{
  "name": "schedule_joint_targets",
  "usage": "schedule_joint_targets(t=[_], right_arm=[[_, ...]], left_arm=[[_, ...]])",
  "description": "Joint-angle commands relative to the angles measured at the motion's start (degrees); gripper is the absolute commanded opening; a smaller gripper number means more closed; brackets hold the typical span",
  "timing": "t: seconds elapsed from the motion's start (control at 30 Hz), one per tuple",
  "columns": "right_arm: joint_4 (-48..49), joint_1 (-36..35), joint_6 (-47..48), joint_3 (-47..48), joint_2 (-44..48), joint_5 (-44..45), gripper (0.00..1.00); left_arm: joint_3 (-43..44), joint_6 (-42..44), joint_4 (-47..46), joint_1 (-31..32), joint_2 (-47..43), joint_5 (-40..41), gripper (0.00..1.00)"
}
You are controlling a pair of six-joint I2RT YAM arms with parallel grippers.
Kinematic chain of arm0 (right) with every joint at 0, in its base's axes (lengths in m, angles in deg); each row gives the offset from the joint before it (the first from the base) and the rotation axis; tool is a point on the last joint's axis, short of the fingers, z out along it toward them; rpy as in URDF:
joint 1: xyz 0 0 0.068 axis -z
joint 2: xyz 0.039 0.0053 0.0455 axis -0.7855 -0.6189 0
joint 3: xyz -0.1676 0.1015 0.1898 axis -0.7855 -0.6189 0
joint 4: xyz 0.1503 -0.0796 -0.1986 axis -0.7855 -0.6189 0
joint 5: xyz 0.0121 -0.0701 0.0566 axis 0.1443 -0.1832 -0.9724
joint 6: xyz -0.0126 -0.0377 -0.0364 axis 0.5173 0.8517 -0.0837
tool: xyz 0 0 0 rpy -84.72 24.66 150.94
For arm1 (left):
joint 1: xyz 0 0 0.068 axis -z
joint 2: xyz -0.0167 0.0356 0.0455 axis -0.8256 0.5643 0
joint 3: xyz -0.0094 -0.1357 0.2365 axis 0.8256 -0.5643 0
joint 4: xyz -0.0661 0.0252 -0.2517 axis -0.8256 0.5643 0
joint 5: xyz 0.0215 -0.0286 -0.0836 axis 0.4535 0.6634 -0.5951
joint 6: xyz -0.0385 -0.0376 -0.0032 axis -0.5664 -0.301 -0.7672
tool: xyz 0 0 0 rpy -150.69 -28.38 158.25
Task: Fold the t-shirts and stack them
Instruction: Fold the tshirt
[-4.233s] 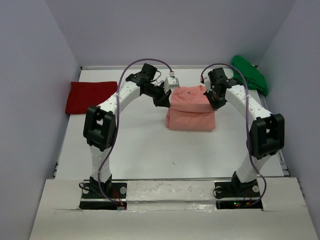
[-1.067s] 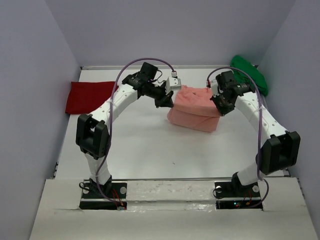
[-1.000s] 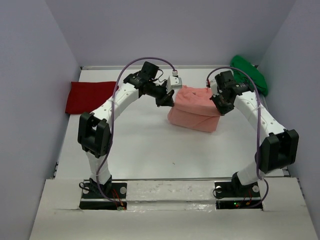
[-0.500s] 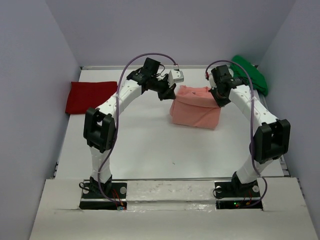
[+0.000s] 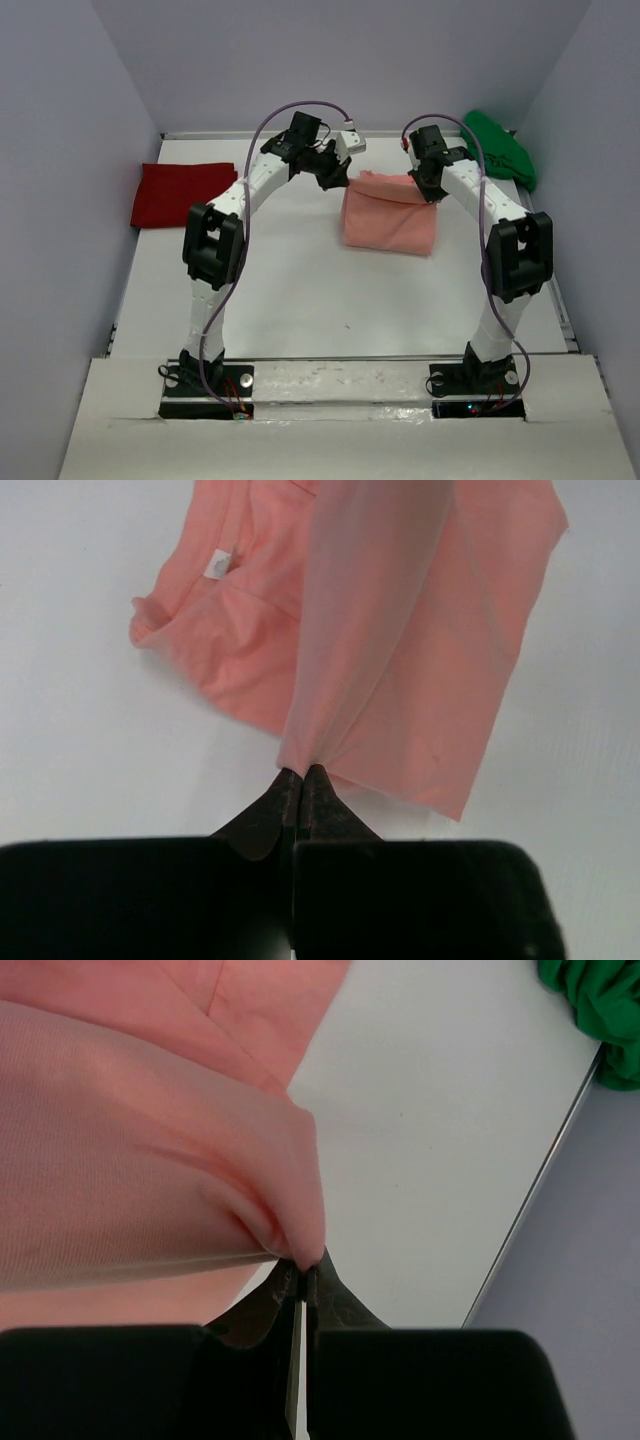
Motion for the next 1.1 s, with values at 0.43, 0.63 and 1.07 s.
schedule_joint_targets(t=[0.43,0.63,1.07], right_arm=[[7.45,1.78,-0.46,7.07,-10.98,12.87,0.00],[7.89,3.45,-1.86,11.37,-15.11,16.48,0.00],[7.36,3.97,-3.09,17.00,-21.01,16.82,0.58]], left_arm=[[18.67,-4.02,-1.98,-1.47,12.75,-1.79,0.00],[18.41,-3.59,-1.63,-1.30,14.16,-1.88,0.01],[19.20,-4.29,-2.07,-1.21,14.25,1.19,0.59]])
